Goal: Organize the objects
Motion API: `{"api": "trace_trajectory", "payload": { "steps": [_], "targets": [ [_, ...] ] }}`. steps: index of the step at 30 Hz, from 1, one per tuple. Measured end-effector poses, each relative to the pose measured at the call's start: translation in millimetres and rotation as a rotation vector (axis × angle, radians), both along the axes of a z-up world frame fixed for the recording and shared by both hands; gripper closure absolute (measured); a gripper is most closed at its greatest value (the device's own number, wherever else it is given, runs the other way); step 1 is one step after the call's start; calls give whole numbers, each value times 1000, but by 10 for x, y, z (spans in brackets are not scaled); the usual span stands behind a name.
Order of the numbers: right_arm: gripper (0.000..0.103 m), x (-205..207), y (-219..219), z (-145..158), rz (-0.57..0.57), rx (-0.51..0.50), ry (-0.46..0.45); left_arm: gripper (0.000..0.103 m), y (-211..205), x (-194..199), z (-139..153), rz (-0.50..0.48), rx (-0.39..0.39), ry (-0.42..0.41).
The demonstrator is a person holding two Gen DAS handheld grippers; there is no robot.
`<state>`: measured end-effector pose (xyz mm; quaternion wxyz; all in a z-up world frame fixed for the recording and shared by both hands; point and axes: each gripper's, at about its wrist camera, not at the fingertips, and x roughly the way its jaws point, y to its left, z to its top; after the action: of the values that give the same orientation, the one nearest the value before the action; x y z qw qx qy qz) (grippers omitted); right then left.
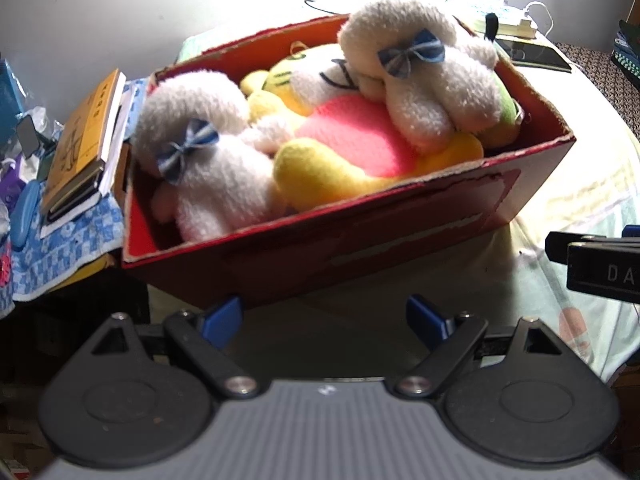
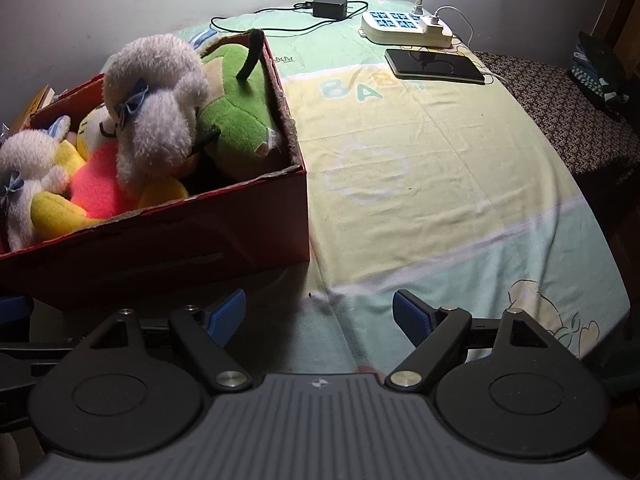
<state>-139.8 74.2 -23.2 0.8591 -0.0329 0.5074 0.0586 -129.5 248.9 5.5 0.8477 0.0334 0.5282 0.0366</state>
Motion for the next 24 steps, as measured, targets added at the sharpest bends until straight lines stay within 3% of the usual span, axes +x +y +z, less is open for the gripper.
{"api": "trace_trajectory", "payload": {
  "steps": [11, 18, 24],
  "targets": [
    [20, 100, -29, 158, -26, -30, -60, 15, -4, 16, 433, -50, 17, -164],
    [20, 239, -339, 84, -106, -36, -49, 15, -292, 111, 393, -122, -49, -126],
    [23, 420, -646, 49, -134, -37, -43, 15, -605, 225, 357, -127, -76, -115]
  ]
}}
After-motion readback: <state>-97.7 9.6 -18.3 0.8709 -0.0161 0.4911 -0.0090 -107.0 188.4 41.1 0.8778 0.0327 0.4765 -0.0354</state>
